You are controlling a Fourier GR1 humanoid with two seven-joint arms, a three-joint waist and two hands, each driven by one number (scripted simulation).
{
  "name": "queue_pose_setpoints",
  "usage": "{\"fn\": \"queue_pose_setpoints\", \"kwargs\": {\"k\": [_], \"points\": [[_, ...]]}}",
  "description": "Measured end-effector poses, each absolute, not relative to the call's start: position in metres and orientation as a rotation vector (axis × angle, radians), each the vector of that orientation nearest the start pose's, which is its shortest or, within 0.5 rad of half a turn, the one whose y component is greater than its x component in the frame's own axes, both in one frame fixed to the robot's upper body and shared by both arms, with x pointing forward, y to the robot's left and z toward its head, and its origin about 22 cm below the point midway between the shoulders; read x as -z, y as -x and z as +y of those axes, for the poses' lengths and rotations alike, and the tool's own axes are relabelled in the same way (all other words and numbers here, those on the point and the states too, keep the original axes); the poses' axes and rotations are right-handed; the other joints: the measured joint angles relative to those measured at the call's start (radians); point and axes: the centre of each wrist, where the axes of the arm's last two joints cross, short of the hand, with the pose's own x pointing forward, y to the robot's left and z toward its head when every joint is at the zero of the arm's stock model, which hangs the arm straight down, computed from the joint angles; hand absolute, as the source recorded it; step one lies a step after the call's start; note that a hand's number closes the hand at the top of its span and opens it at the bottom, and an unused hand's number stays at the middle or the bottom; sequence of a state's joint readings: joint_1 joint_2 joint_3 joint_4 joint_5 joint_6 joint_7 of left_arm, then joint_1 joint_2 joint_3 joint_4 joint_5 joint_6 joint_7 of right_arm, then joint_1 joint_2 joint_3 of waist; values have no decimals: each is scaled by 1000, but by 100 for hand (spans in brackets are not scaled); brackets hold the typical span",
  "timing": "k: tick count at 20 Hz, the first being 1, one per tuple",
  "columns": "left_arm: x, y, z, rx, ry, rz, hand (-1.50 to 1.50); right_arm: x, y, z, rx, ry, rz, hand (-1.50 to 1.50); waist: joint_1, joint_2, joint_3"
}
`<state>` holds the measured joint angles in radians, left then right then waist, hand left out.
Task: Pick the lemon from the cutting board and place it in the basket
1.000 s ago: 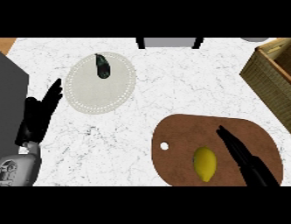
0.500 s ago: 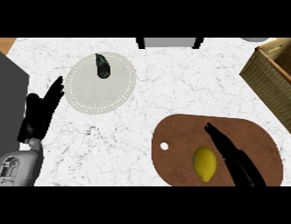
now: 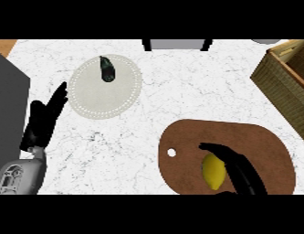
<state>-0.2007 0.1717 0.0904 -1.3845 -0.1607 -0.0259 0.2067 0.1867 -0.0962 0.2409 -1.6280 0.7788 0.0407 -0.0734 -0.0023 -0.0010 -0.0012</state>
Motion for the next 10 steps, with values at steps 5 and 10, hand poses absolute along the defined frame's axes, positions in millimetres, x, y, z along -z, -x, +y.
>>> {"fn": "queue_pose_setpoints", "kwargs": {"k": [5, 10], "points": [[-19, -292, 274, 205, -272, -1356, 0, 26, -184, -213, -947, 520, -1495, 150, -1, -1, -1], [-21, -294, 279, 205, -272, -1352, 0, 25, -187, -210, -1003, 599, -1522, 150, 0, -1, 0]]}}
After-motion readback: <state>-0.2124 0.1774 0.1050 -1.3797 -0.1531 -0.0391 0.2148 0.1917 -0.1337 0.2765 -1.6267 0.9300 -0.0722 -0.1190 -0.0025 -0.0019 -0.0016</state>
